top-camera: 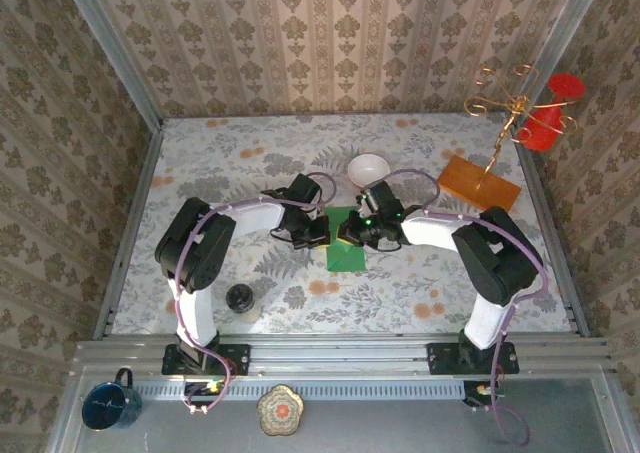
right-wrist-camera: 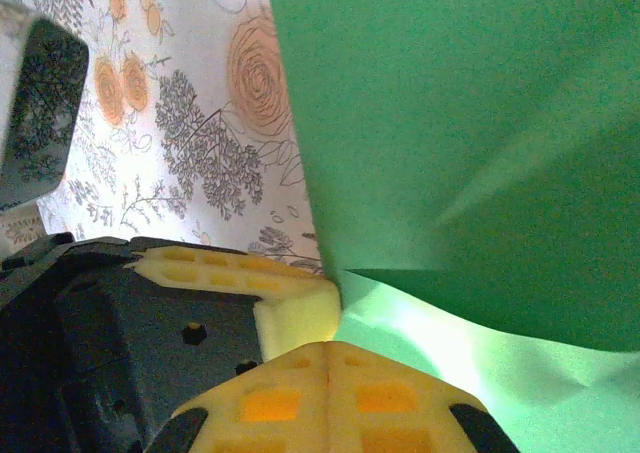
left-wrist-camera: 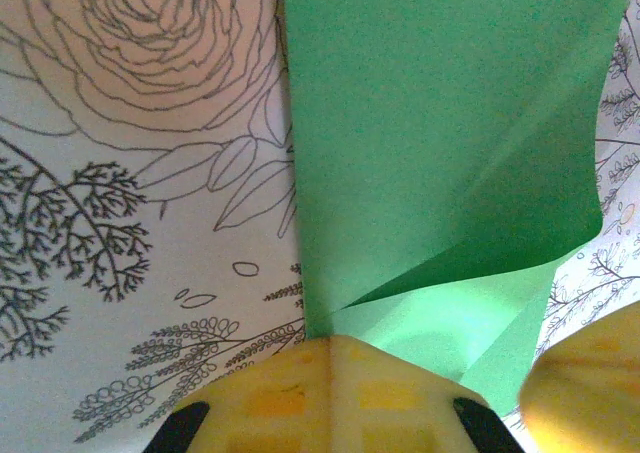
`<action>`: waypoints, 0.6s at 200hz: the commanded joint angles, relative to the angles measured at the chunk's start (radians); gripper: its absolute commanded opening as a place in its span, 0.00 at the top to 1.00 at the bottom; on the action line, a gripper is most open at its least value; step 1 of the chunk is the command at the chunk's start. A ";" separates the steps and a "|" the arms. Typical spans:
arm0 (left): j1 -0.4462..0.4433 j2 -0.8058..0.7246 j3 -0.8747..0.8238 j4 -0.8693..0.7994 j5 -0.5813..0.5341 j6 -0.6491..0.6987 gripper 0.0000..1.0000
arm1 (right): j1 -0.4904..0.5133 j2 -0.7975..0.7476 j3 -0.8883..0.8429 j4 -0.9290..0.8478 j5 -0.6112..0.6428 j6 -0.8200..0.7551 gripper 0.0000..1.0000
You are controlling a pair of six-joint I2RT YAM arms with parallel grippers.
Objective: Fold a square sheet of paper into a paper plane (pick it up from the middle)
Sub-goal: Fold the triangle a second time at the center of the table.
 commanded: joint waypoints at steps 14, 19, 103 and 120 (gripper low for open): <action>0.006 0.052 -0.004 -0.050 -0.030 0.022 1.00 | 0.019 0.054 0.037 -0.074 -0.023 -0.009 0.94; 0.005 0.053 -0.005 -0.050 -0.030 0.022 1.00 | 0.023 0.056 0.038 -0.086 -0.021 -0.012 0.94; 0.009 0.063 -0.024 -0.054 -0.059 0.012 1.00 | 0.035 0.018 -0.025 -0.240 0.069 -0.016 0.94; 0.010 0.064 -0.027 -0.053 -0.060 0.013 1.00 | 0.034 -0.016 -0.048 -0.262 0.092 -0.014 0.94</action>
